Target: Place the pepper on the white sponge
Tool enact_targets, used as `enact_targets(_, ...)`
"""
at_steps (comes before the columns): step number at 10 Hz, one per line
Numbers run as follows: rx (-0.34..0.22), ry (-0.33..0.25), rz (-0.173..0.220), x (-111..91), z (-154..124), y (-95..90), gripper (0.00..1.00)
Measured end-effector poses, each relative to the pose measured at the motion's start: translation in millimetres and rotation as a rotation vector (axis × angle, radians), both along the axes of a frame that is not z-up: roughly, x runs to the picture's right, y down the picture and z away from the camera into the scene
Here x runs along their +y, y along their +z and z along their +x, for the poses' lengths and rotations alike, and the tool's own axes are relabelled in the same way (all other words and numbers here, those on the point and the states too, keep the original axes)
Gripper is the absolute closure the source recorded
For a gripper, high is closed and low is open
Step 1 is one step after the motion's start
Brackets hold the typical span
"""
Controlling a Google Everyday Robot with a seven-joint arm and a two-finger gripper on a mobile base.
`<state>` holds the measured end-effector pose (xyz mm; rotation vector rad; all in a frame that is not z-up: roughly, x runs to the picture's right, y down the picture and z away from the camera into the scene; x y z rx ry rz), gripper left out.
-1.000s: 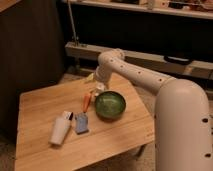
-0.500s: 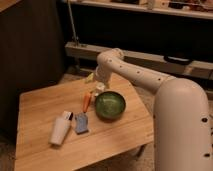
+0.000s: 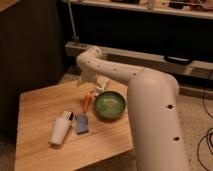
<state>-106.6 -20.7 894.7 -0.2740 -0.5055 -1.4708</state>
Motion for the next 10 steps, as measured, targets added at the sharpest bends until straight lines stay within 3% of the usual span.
enact_targets(4, -0.065, 0.002, -0.074, 30, -17, 20.8, 0.20)
enact_targets(10, -0.095, -0.024, -0.150, 65, -38, 40.3, 0.20)
